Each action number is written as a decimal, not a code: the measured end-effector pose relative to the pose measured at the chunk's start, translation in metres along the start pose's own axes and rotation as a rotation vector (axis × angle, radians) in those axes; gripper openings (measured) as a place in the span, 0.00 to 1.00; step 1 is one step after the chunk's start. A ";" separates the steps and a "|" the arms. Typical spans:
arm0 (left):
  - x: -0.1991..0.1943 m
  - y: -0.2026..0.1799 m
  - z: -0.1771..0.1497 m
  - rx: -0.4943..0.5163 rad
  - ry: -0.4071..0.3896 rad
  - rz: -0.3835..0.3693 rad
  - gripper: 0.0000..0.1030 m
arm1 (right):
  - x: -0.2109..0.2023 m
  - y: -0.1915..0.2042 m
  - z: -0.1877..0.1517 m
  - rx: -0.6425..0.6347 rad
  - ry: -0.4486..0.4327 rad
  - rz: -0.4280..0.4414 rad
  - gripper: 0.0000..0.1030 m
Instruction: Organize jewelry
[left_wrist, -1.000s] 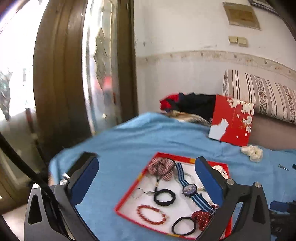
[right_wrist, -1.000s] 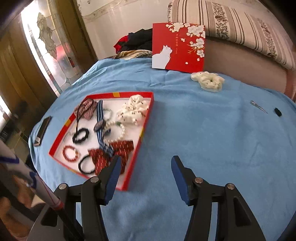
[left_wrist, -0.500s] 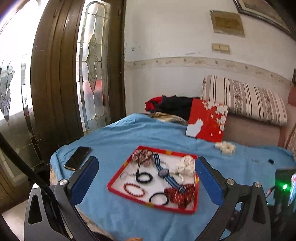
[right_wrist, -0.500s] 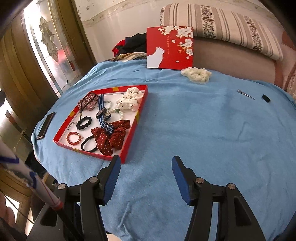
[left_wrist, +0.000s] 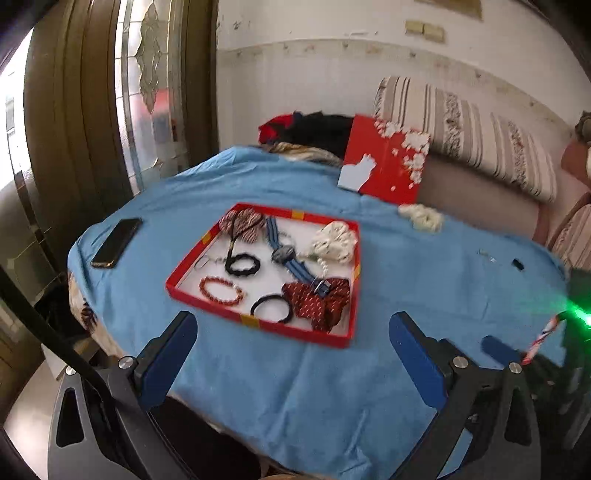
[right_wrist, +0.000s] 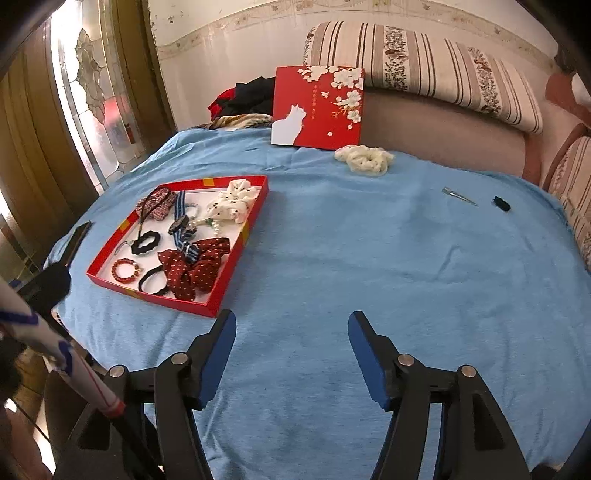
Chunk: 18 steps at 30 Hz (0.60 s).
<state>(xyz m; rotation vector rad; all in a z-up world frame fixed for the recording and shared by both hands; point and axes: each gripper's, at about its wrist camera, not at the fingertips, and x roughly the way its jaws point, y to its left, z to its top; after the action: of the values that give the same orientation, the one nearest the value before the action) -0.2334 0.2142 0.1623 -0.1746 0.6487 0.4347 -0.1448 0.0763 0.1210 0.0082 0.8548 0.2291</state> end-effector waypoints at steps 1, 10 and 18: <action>0.002 -0.001 -0.002 0.006 0.005 0.016 1.00 | 0.001 -0.001 0.000 -0.001 0.003 -0.004 0.66; 0.024 0.002 -0.006 0.025 0.091 0.043 1.00 | 0.013 0.005 0.000 -0.016 0.039 -0.026 0.66; 0.049 0.012 -0.011 -0.006 0.185 0.031 1.00 | 0.018 0.019 0.001 -0.070 0.042 -0.050 0.67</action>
<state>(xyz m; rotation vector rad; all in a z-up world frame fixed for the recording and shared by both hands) -0.2101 0.2385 0.1234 -0.2124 0.8328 0.4533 -0.1364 0.0984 0.1096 -0.0833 0.8873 0.2126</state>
